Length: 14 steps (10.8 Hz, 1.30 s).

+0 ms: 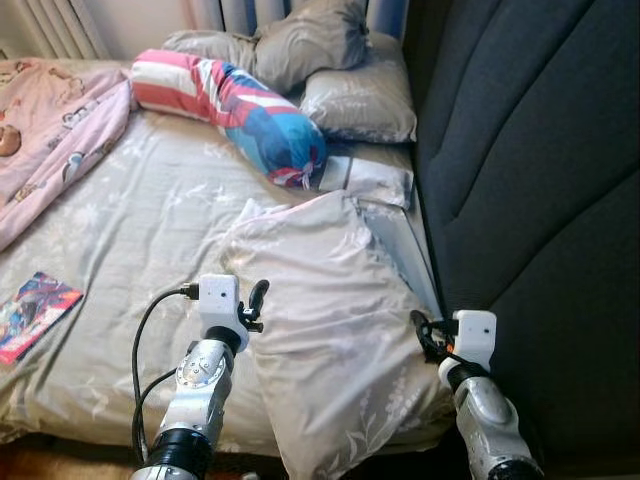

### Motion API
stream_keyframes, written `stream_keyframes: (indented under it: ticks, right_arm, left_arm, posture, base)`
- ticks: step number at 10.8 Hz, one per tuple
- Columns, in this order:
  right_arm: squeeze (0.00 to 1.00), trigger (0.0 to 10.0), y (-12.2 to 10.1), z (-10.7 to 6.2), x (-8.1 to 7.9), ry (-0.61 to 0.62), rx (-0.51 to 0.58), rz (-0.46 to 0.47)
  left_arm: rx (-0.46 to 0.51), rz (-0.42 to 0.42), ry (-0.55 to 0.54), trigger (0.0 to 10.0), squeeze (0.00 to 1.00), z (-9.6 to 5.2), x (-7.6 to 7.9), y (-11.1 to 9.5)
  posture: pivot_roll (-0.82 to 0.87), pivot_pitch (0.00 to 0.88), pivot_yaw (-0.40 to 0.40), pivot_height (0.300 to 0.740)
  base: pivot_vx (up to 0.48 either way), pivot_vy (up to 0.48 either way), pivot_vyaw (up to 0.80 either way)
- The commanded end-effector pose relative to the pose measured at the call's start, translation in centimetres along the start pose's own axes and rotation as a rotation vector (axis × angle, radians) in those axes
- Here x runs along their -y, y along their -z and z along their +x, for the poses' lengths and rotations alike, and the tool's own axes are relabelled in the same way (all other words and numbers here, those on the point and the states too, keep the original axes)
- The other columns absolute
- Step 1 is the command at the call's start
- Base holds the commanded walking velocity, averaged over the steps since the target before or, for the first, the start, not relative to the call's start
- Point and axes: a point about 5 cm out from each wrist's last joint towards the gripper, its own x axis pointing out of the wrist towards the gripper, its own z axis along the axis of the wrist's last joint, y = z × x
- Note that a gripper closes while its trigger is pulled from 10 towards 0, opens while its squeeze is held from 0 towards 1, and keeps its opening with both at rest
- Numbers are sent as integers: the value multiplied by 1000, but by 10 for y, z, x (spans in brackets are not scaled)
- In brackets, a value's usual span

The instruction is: Clean up the room

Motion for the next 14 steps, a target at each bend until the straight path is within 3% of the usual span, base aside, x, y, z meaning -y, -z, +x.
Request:
stream_keyframes:
  ticks: [1, 6, 7, 14]
  right_arm:
    - [0, 10000, 7, -4, 3, 14, -21, -1]
    - [0, 10000, 1, 2, 2, 11, -27, 1]
    - [0, 10000, -12, 13, -5, -22, -8, -14]
    - [0, 10000, -6, 13, -8, -18, -39, -17]
  left_arm:
    - [-4, 9, 5, 10000, 0, -3, -1, 2]
    - [-9, -27, 8, 10000, 0, 1, 2, -1]
    - [-5, -36, 13, 10000, 0, 10, 4, -7]
    - [-19, -6, 23, 10000, 0, 8, 2, -5]
  posture:
    - [62, 165, -30, 691]
    - [66, 174, -31, 691]
    - [68, 183, -28, 691]
    - [77, 191, -32, 691]
  base:
    - [0, 0, 0]
    - [0, 0, 0]
    - [0, 0, 0]
    - [83, 0, 0]
